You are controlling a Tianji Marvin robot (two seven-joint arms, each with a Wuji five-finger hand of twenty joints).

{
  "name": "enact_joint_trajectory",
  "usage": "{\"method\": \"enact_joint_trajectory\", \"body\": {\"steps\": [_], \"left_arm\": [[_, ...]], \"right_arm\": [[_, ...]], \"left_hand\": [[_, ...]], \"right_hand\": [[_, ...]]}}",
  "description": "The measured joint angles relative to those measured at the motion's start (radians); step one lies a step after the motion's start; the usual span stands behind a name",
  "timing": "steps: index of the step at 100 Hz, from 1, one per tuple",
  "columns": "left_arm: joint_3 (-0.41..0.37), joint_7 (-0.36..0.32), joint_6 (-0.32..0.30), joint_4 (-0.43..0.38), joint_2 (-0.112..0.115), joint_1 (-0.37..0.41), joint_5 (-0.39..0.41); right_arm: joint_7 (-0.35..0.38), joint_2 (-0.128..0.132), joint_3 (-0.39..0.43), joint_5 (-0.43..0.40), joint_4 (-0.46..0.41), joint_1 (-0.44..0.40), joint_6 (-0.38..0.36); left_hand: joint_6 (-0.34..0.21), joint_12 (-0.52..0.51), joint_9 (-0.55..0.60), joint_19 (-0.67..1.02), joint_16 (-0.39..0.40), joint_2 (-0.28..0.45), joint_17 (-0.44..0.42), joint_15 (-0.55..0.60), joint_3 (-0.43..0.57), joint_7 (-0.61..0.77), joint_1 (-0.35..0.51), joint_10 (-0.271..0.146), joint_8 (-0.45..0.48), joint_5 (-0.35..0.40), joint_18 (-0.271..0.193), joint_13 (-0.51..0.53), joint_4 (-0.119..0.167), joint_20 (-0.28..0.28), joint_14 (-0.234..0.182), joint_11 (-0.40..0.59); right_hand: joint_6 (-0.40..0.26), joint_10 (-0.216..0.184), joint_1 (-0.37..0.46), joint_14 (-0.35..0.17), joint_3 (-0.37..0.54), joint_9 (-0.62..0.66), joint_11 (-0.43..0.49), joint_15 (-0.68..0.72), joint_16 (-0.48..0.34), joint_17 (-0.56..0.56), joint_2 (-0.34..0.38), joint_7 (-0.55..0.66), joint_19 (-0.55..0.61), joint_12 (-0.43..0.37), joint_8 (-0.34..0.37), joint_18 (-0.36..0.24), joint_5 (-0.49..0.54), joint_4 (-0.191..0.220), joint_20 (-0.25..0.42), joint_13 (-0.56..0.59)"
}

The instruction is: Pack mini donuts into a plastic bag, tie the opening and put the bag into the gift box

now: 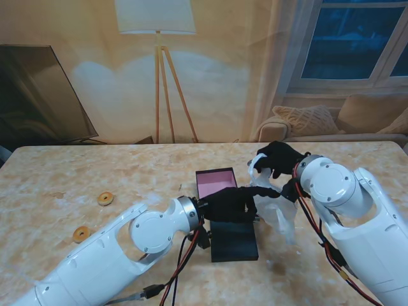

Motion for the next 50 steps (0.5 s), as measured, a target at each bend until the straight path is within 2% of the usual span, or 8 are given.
{"method": "enact_joint_trajectory", "body": {"steps": [10,11,17,24,29,34,45,50], "left_arm": [[0.009,-0.011,-0.004,0.009,-0.002,-0.013,-0.004],[0.010,-0.012,-0.005,0.010,-0.002,-0.013,-0.004],[0.013,-0.017,-0.008,0.016,-0.003,-0.019,-0.004],[0.016,-0.019,-0.018,0.023,-0.003,-0.023,0.003],[0.016,-0.021,-0.033,0.028,-0.002,-0.025,0.022],[0.012,-0.022,-0.051,0.030,-0.001,-0.024,0.052],[-0.004,-0.037,-0.080,0.031,0.008,-0.018,0.083],[-0.009,-0.048,-0.085,0.031,0.014,-0.018,0.083]], "right_arm": [[-0.005,-0.001,-0.001,-0.002,-0.001,0.000,0.006],[-0.005,-0.001,-0.001,-0.002,-0.002,-0.001,0.006],[-0.007,-0.002,0.001,-0.002,-0.005,-0.002,0.009],[-0.007,-0.003,0.006,-0.003,-0.009,-0.006,0.008],[-0.006,-0.003,0.013,-0.005,-0.013,-0.010,0.006],[-0.005,-0.003,0.021,-0.007,-0.017,-0.016,0.003],[-0.003,-0.003,0.036,-0.013,-0.025,-0.028,-0.008],[-0.001,-0.002,0.041,-0.014,-0.028,-0.032,-0.013]], "left_hand": [[-0.011,0.005,0.009,0.016,0.000,-0.013,0.010,0.014,0.012,0.026,0.000,-0.002,0.000,0.004,-0.010,0.009,-0.004,0.000,-0.011,0.019],[-0.012,0.006,0.009,0.016,0.000,-0.015,0.010,0.016,0.013,0.026,0.000,-0.002,0.000,0.011,-0.010,0.009,-0.012,0.000,-0.011,0.019],[-0.019,0.011,0.008,0.016,0.000,-0.024,0.005,0.023,0.016,0.087,0.000,0.010,0.015,0.044,-0.010,0.008,-0.012,-0.008,-0.011,0.019],[-0.019,0.024,-0.031,-0.011,0.000,-0.038,-0.036,0.002,0.037,0.140,-0.001,0.013,0.062,0.119,-0.011,-0.032,-0.012,-0.019,-0.012,-0.010],[-0.017,0.034,-0.057,-0.038,0.000,-0.051,-0.064,-0.026,0.043,0.184,-0.015,0.018,0.107,0.176,-0.011,-0.060,-0.031,-0.020,-0.012,-0.038],[-0.007,0.038,-0.080,-0.070,0.000,-0.074,-0.084,-0.053,0.064,0.246,-0.013,0.026,0.159,0.246,-0.011,-0.086,-0.034,-0.021,-0.012,-0.054],[-0.007,0.038,-0.103,-0.099,0.000,-0.087,-0.105,-0.077,0.091,0.296,-0.036,0.036,0.213,0.309,-0.011,-0.108,-0.038,-0.021,-0.012,-0.085],[-0.007,0.034,-0.103,-0.100,0.000,-0.115,-0.107,-0.079,0.092,0.334,-0.037,0.037,0.228,0.343,-0.011,-0.108,-0.056,-0.021,-0.012,-0.085]], "right_hand": [[0.000,0.000,0.000,0.000,0.000,0.000,0.000,0.000,0.000,0.000,0.000,0.000,0.000,0.000,-0.006,0.000,0.000,0.000,-0.001,0.000],[0.000,0.000,0.000,0.000,0.000,0.000,0.000,0.000,0.000,0.000,0.000,0.000,0.000,0.000,-0.006,0.000,0.000,0.000,-0.001,0.000],[0.000,0.000,0.000,0.000,0.000,0.000,0.000,0.000,0.000,0.000,0.000,0.000,0.000,0.000,-0.006,0.000,0.000,0.000,-0.007,0.000],[0.000,0.000,0.000,0.000,0.000,0.000,0.000,0.000,0.000,-0.002,0.000,0.000,0.000,0.000,-0.006,0.000,0.000,0.000,-0.010,0.000],[0.001,0.000,0.000,0.000,-0.001,0.000,0.000,0.000,0.000,-0.004,0.009,0.000,0.000,0.000,-0.006,0.000,0.000,0.000,-0.010,-0.003],[0.001,0.000,0.000,0.000,-0.001,0.000,0.000,0.000,0.000,-0.011,0.009,0.000,0.000,0.000,-0.006,0.000,0.000,0.000,-0.010,-0.004],[0.001,0.000,0.001,0.000,-0.010,-0.008,0.000,0.000,0.000,-0.018,0.024,0.000,0.000,0.000,-0.006,0.000,-0.001,0.000,-0.010,-0.013],[0.001,0.000,0.001,0.000,-0.014,-0.012,0.000,0.000,0.000,-0.024,0.033,-0.001,0.000,0.000,-0.006,0.000,-0.002,0.000,-0.010,-0.020]]}}
